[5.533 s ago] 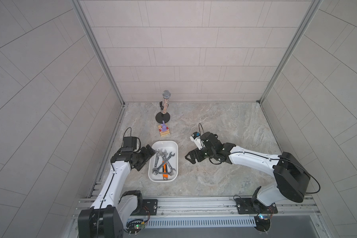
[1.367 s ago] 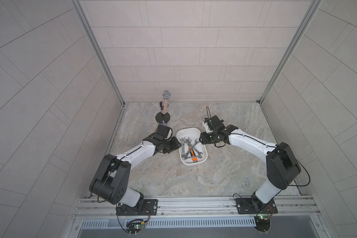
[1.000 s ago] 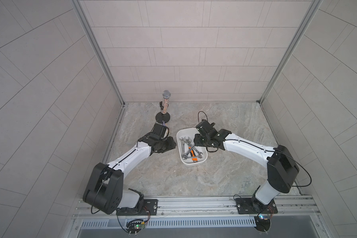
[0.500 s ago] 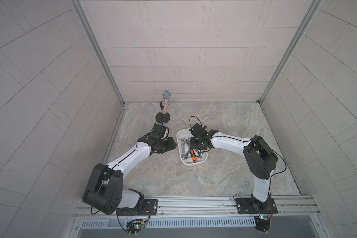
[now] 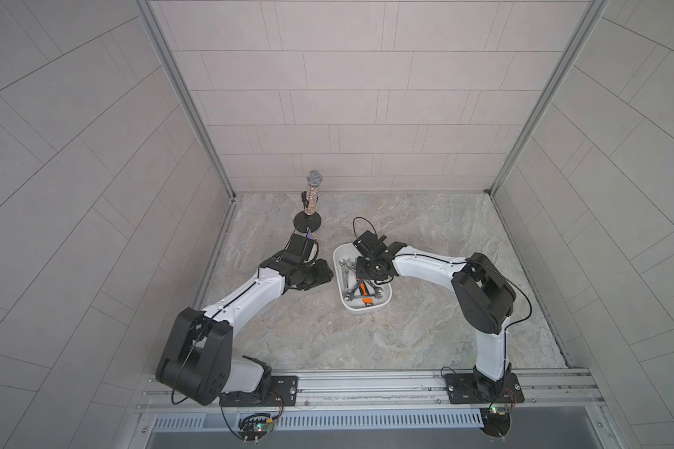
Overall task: Take out the wrench from the storage box
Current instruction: Pick up the wrench from the storage box, then place the wrench at the center of the board.
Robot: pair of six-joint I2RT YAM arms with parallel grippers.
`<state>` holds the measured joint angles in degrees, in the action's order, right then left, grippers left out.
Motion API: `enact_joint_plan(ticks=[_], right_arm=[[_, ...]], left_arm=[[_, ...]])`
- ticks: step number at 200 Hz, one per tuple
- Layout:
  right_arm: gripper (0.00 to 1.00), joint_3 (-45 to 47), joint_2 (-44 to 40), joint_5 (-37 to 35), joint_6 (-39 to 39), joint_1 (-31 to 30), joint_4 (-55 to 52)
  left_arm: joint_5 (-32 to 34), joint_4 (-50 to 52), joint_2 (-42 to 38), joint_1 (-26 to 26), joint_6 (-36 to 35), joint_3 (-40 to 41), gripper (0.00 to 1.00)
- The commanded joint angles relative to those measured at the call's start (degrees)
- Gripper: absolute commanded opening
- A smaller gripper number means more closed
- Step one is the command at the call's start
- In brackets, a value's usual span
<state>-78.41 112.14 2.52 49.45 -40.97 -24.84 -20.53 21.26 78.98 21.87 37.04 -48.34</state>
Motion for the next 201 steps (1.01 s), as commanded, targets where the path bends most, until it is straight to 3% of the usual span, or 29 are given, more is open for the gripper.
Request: enact_joint_plan(ticks=[1, 103, 201], right_arm=[[0.49, 0.3, 0.4, -1.2, -0.6, 0.0, -1.7], [0.43, -0.6, 3.1, 0.2, -0.6, 0.4, -0.8], [0.14, -1.1, 3.0, -0.3, -1.6, 0.5, -0.3]], left_arm=[[-0.2, 0.3, 0.1, -0.1, -0.4, 0.4, 0.51], [-0.4, -0.2, 0.3, -0.1, -0.1, 0.5, 0.51], [-0.6, -0.4, 0.3, -0.1, -0.1, 0.5, 0.51]])
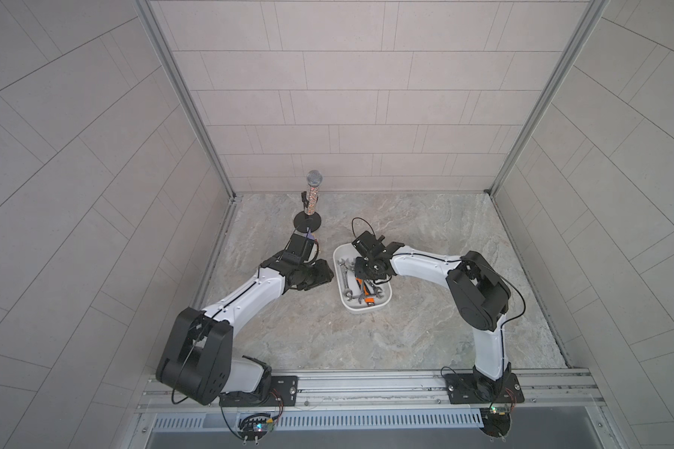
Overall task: Take out the wrench from the storage box
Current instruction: Place the wrench at the center of the board.
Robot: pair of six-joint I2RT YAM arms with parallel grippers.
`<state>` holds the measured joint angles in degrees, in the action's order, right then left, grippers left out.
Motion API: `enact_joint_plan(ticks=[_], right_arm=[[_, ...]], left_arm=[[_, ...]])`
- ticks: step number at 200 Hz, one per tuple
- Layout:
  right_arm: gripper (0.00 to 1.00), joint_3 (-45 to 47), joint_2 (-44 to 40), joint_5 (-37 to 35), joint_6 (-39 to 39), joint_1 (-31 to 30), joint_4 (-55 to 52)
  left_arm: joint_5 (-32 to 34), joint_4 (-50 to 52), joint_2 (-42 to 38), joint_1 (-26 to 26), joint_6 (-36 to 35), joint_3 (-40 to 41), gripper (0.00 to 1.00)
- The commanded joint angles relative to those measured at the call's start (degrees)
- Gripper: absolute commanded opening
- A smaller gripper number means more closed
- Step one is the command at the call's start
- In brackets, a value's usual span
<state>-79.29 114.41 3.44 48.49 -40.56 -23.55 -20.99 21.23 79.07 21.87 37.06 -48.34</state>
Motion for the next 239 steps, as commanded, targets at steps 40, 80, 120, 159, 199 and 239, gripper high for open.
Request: enact_joint_plan(ticks=[40, 80, 120, 159, 199, 239], right_arm=[[0.02, -0.3, 0.5, -0.7, -1.3, 0.2, -1.5], [0.0, -2.1, -3.3, 1.3, -4.2, 0.6, -1.6], [0.0, -2.8, -13.4, 2.5, -12.7, 2.4, -2.4], [0.0, 8.5, -23.9, 3.7, -20.3, 9.4, -1.6], [0.0, 24.2, -28.7, 13.5, -23.9, 17.7, 8.2], [0.0, 29.8, -24.2, 16.1, -23.2, 19.7, 14.2]], left_arm=[[-0.3, -0.5, 0.3, -0.1, -0.1, 0.5, 0.51], [0.0, 0.0, 0.0, -0.1, -0.5, 0.1, 0.51], [0.1, 0.1, -0.8, 0.1, -0.8, -0.4, 0.51], [1.4, -0.2, -1.2, 1.7, 0.1, -1.4, 0.51], [0.0, -3.1, 1.2, 3.1, 2.6, -2.3, 0.51], [-0.8, -3.4, 3.1, 3.4, 1.2, -3.8, 0.51]])
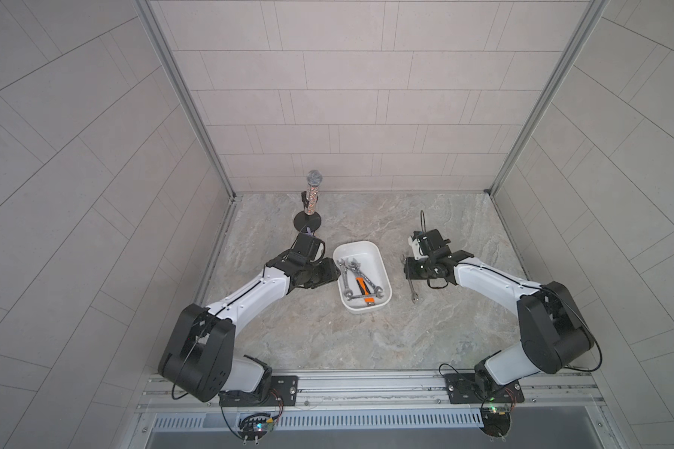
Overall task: Take out the wrench from the storage box
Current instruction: Place the wrench at the center of the board.
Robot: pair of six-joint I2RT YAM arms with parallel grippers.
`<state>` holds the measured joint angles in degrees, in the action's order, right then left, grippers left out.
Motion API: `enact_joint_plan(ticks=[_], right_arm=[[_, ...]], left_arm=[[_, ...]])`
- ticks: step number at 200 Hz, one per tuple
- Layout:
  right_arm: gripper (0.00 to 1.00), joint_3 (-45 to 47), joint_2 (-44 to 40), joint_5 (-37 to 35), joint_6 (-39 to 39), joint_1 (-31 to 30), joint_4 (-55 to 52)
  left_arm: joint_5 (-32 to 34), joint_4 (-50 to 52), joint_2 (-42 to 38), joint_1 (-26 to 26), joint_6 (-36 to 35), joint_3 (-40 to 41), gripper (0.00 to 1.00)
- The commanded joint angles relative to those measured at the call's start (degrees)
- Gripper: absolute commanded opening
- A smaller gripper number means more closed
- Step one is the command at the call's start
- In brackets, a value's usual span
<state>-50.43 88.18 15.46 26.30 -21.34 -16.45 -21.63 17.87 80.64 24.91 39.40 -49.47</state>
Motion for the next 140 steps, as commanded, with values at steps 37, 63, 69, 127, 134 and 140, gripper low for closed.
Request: enact_joint_plan(ticks=[37, 63, 69, 127, 134, 140], right_arm=[[0.0, 2.0, 5.3, 4.2, -0.6, 1.6, 8.8], [0.0, 2.7, 5.7, 1.8, 0.2, 2.3, 9.8], [0.0, 2.7, 6.1, 1.0, 0.5, 2.4, 9.8], [0.05, 4.1, 8.1, -1.4, 4.8, 4.2, 10.1], [0.07, 4.4, 7.8, -1.8, 5.0, 4.4, 9.8], [0.09, 4.5, 7.5, -2.0, 5.0, 4.7, 9.3]], left_arm=[[1.2, 1.0, 1.7, 0.2, -3.6, -2.8, 0.52], [0.7, 0.2, 2.1, 0.2, -3.7, -2.6, 0.52], [0.5, 0.1, 2.1, 0.2, -3.7, -2.6, 0.53], [-0.7, -1.1, 2.0, 0.1, -3.5, -1.7, 0.53], [-0.9, -1.3, 1.7, 0.0, -3.5, -1.6, 0.54], [-1.0, -1.4, 1.7, 0.0, -3.5, -1.6, 0.55]])
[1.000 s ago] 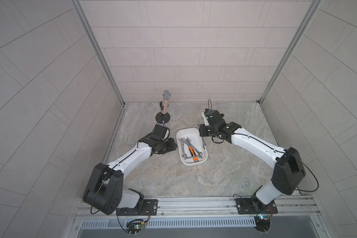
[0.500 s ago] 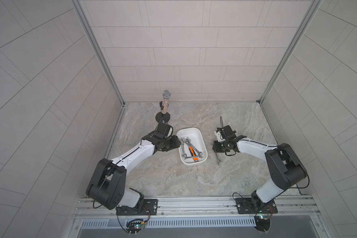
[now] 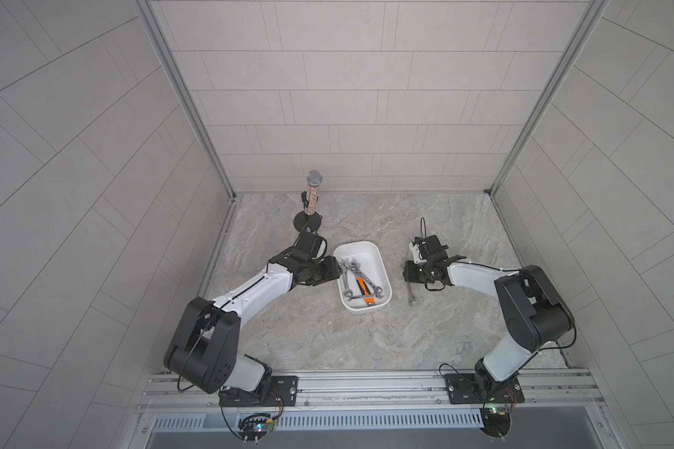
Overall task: Take out the wrench from the storage box
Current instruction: Place the wrench at the center of the board, then pick up the wrench from the storage box.
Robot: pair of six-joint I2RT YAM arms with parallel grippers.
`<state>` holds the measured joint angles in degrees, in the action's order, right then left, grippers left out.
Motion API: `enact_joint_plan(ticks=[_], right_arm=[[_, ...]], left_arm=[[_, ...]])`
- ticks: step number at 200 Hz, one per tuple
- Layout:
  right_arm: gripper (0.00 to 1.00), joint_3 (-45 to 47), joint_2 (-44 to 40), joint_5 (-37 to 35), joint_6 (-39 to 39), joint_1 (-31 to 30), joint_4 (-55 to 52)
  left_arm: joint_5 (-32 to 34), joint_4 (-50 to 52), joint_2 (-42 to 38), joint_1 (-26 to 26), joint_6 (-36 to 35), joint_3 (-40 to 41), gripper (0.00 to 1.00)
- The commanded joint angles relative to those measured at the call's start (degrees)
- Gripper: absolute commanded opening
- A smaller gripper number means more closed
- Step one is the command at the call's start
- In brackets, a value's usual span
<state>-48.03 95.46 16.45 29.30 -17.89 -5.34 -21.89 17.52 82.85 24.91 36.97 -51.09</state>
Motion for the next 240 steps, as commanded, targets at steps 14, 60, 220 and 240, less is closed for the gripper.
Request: enact_joint_plan(ticks=[14, 60, 220, 240], right_arm=[[0.13, 2.5, -0.6, -3.5, 1.8, 1.5, -2.8], [0.22, 3.4, -3.2, -4.1, 0.7, 1.5, -5.9], [0.32, 2.4, -14.2, 3.2, -1.2, 0.5, -13.1], [0.32, -1.8, -17.3, 3.1, -3.5, -3.8, -16.4]], left_arm=[[-1.0, -1.2, -0.9, -0.1, -1.0, 0.3, 0.56], [-1.3, -1.4, -1.5, -0.4, -0.9, 0.5, 0.57], [-1.3, -0.1, -2.0, -0.4, -0.7, 1.2, 0.57], [-1.2, 1.7, -2.2, -0.4, -0.7, 0.9, 0.57]])
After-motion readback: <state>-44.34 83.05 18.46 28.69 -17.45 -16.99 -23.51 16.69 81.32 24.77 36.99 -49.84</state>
